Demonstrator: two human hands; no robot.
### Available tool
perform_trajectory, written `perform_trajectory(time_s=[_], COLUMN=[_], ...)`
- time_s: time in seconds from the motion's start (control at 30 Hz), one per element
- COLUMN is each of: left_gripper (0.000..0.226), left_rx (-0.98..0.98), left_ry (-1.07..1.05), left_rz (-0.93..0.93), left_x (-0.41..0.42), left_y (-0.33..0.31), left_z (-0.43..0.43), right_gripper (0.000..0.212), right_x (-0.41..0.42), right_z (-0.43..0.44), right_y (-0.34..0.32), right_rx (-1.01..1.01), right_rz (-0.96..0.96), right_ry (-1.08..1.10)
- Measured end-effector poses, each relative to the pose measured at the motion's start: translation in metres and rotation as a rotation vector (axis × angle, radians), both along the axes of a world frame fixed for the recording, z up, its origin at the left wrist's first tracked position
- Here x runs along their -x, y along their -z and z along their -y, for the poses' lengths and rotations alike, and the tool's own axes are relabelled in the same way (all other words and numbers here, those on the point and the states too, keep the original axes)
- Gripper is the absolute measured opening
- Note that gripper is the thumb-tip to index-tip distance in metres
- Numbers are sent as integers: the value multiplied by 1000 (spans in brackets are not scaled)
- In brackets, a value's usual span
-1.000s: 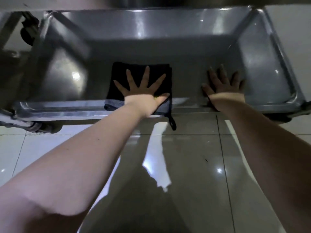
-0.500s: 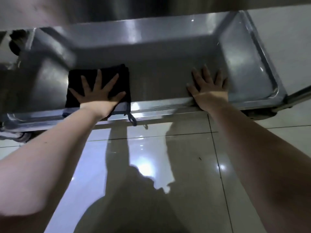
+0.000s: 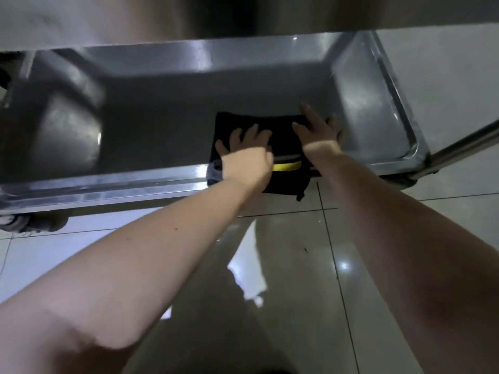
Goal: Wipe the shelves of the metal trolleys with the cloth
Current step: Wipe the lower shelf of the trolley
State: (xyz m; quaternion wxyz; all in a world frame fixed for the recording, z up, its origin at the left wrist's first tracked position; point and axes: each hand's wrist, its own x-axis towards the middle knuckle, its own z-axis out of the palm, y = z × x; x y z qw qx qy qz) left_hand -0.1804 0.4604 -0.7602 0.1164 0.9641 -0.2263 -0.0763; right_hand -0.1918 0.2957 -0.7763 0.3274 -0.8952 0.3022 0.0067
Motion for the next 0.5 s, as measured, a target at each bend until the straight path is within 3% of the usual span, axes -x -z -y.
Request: perform_trajectory(time_s=[0.1, 0.23, 0.4, 0.5], left_gripper=[47, 53, 28, 32], left_rx=[-55, -233, -160, -102], left_ry=[0, 203, 205, 283], left_rz=[229, 147, 174, 264], left_x=[-39, -70, -63, -40], left_y=[-3, -2, -35, -56], left_z=[-26, -31, -42, -71], right_gripper=[56, 48, 47, 53], right_x=[-19, -25, -13, 14], right_z=[-22, -42, -63, -86], right_y=[-6, -27, -64, -87], right_rx=[198, 389, 539, 578], right_rz=[-66, -145, -257, -234], right_ry=[-174, -137, -232, -304])
